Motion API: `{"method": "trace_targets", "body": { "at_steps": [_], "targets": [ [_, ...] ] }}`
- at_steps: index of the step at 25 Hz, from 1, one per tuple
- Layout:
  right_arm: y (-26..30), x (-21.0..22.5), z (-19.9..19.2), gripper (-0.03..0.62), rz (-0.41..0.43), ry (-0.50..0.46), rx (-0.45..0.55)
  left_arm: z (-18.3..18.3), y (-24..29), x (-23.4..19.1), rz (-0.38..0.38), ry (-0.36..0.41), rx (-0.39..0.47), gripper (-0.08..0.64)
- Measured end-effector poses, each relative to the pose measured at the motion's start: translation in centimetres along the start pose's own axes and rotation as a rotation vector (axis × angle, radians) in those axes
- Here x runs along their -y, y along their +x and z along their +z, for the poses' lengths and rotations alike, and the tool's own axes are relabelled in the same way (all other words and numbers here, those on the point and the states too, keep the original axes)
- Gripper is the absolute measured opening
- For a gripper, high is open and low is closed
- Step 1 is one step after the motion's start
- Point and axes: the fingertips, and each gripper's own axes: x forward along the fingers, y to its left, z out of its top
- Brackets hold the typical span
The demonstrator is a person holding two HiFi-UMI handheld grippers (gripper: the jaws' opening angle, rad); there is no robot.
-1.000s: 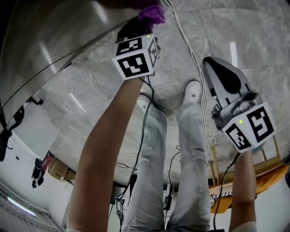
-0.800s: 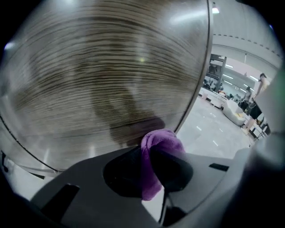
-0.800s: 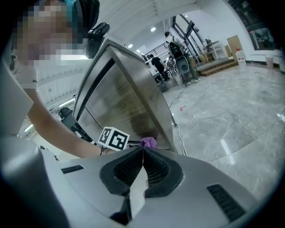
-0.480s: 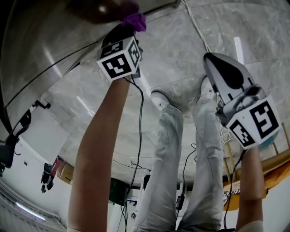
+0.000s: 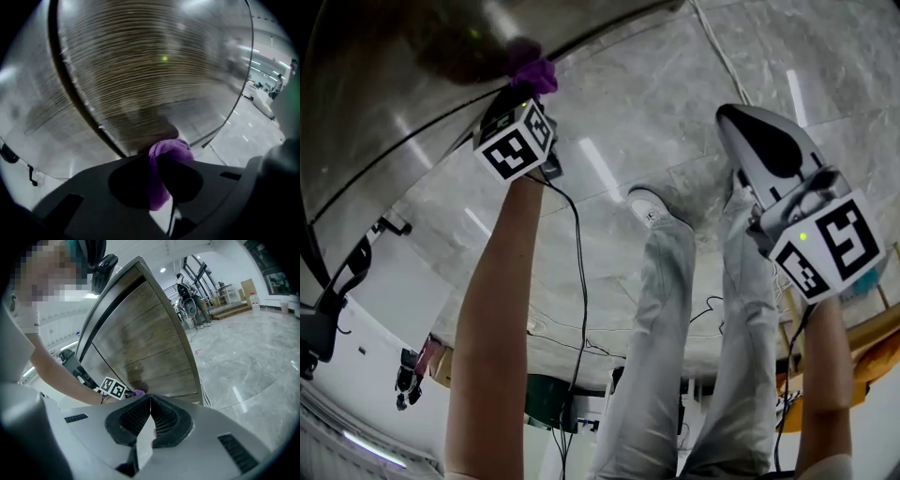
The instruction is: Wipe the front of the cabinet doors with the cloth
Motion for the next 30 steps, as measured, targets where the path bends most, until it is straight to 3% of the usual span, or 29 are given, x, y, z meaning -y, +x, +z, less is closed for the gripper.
{"method": "trace_targets", "body": {
  "at_steps": [6,10,12,17,19,25,30],
  "targets": [
    [0.9,-0.8,-0.2,0.028,0.018,-0.009,-0.007,-1.5,-0.6,-5.0,0.080,-0.008,-0.023,0.063],
    [0.4,-0.3,-0.4,0.028,0.024,-0.029,-0.011,-2.0,-1.3,-5.1,0.108,-0.030,-0.018,0.060],
    [-0.1,0.2,-0.6,0.028,0.018,-0.023,-0.009,-2.2,-1.9,-4.2,0.104,0.021,-0.016,0.058],
    [-1.3,1.3,-0.2,0.028,0.023,0.001,0.002,-2.5,-2.3,2.7,-0.027,0.263,-0.018,0.058],
    [-1.8,1.8,-0.2,0.028,0.033,0.009,0.001,-2.5,-1.8,6.1,-0.070,0.322,-0.029,0.058],
    [-4.3,4.1,-0.9,0.028,0.043,0.049,0.003,0.0,1.2,16.7,-0.174,0.365,-0.002,0.058],
    [-7.3,6.2,-2.8,0.028,0.005,0.087,0.007,2.9,3.5,24.2,-0.243,0.392,0.029,0.058]
  ]
}}
